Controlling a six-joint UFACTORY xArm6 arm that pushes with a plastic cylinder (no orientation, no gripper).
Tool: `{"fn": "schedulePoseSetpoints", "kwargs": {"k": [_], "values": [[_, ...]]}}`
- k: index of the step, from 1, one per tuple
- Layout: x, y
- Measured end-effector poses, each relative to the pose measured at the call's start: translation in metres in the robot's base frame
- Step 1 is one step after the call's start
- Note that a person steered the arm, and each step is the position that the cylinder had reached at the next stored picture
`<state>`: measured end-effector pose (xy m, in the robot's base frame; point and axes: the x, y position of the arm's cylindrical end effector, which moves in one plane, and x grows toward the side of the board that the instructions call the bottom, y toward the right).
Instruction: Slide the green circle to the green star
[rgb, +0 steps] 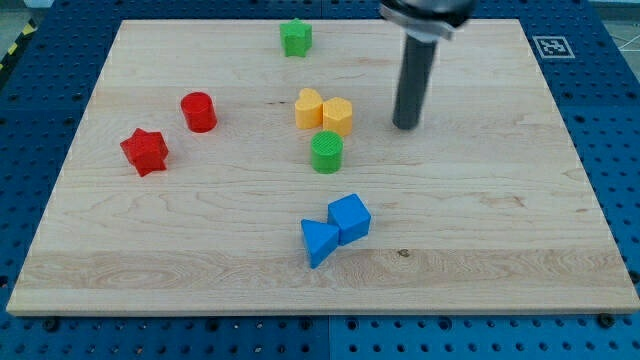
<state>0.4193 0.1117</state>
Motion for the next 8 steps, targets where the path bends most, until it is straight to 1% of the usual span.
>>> {"fn": "schedulePoseSetpoints", "kwargs": {"k": [1,2,3,4,6,7,8], "values": [[0.064,0.014],[0.108,-0.011],[0.091,-0.062],[0.054,-0.079],[0.070,-0.136],[0.040,-0.168],[0.032,-0.164]]}}
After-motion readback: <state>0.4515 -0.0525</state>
